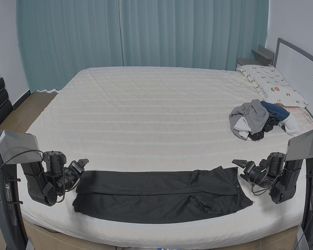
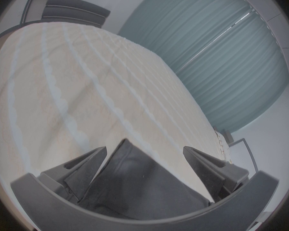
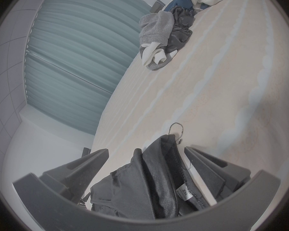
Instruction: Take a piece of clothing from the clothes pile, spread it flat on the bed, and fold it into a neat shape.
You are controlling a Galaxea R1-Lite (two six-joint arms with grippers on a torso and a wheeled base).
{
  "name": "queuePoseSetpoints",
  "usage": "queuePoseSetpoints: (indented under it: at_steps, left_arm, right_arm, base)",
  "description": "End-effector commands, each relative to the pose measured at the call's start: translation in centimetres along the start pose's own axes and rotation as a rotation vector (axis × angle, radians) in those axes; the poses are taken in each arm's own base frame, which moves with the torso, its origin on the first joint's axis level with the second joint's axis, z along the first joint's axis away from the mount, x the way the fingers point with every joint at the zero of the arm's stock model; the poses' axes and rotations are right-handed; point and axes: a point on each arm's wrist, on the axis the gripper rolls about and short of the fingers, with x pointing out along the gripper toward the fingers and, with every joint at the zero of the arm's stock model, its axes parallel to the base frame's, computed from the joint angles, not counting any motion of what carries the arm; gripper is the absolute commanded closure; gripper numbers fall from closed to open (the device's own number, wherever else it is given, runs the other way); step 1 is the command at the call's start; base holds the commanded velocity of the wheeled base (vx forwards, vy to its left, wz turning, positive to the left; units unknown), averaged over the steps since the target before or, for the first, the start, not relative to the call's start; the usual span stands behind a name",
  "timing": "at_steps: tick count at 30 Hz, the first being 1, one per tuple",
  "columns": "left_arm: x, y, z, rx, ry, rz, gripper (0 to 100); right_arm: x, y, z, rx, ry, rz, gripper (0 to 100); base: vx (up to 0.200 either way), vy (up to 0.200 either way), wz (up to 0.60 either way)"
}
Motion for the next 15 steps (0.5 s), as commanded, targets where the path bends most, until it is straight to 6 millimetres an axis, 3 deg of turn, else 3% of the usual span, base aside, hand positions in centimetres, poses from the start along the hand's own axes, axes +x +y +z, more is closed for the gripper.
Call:
queuePoseSetpoints:
  at_steps: [1,8,10,15]
  left_arm:
    - [-0.2,-0.3,0.3,0.012,0.041,-0.018,0]
    - [1.4,-0.8,1.0,0.016,0.083,-0.034,0]
    - [2.3,-0.1,0.0,0.042,0.114,-0.016,0]
    - [2.5,0.6,-0.2,0.100,0.112,0.012,0]
  right_arm:
    - [0.1,-0.2,-0.2,0.002,0.007,-0.006,0]
    - [0.0,-0.3,-0.3,0.002,0.009,-0.008,0]
    - [0.1,-0.3,-0.3,0.001,0.007,-0.010,0]
    - [0.1,-0.3,-0.3,0.001,0.006,-0.011,0]
  base:
    - [0.000,0.000,0.00]
    - [0.000,0.000,0.00]
    - [0.000,0.000,0.00]
    - [0.000,0.000,0.00]
